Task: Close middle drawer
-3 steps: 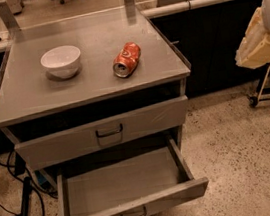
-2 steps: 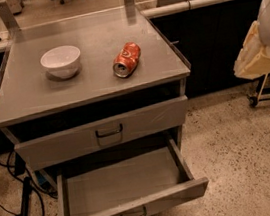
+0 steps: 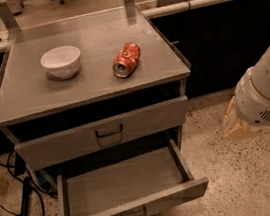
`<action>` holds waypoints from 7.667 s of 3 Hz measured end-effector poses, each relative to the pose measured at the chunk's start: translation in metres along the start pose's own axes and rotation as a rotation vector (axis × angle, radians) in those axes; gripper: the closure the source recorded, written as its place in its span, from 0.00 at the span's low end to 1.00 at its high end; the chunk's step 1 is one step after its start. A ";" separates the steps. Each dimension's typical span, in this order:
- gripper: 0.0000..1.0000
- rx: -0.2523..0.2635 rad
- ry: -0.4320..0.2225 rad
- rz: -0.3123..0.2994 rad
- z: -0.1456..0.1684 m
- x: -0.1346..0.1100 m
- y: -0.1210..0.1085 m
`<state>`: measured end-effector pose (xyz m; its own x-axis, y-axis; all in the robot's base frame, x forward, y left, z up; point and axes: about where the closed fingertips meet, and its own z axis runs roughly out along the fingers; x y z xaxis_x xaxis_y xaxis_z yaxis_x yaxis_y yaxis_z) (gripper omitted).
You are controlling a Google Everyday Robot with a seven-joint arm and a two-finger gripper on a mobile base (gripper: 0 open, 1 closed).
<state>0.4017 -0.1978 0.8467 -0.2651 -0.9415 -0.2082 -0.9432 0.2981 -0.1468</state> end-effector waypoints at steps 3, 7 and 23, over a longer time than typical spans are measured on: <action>1.00 -0.140 -0.017 0.030 0.080 0.003 0.041; 1.00 -0.258 0.047 0.084 0.232 0.015 0.082; 0.00 -0.324 0.106 0.237 0.418 -0.015 0.046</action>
Offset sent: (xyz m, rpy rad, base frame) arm -0.0210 0.0193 -0.0669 0.0656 0.1390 0.0141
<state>0.4465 -0.1039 0.4392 -0.4861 -0.8686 -0.0967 -0.8632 0.4599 0.2083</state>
